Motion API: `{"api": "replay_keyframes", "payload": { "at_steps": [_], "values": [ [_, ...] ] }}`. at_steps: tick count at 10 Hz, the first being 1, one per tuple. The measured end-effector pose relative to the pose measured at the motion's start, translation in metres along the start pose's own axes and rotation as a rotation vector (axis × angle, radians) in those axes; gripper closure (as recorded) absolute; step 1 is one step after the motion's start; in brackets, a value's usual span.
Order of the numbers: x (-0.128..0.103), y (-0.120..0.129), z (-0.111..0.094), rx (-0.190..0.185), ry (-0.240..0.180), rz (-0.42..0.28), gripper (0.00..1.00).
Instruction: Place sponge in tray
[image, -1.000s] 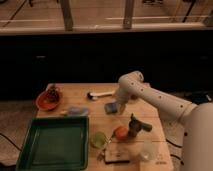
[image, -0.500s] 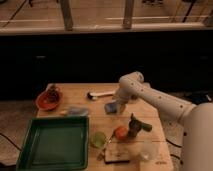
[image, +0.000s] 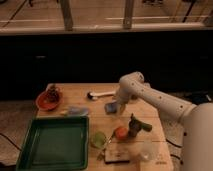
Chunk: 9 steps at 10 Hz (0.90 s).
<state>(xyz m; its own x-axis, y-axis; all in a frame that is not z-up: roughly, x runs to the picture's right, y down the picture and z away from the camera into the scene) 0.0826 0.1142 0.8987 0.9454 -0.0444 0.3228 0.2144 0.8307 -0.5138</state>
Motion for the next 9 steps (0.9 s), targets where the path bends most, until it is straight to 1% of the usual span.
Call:
{"api": "replay_keyframes", "payload": {
  "at_steps": [9],
  "values": [
    [0.0021, 0.0007, -0.0026, 0.002, -0.002, 0.041, 0.32]
  ]
}}
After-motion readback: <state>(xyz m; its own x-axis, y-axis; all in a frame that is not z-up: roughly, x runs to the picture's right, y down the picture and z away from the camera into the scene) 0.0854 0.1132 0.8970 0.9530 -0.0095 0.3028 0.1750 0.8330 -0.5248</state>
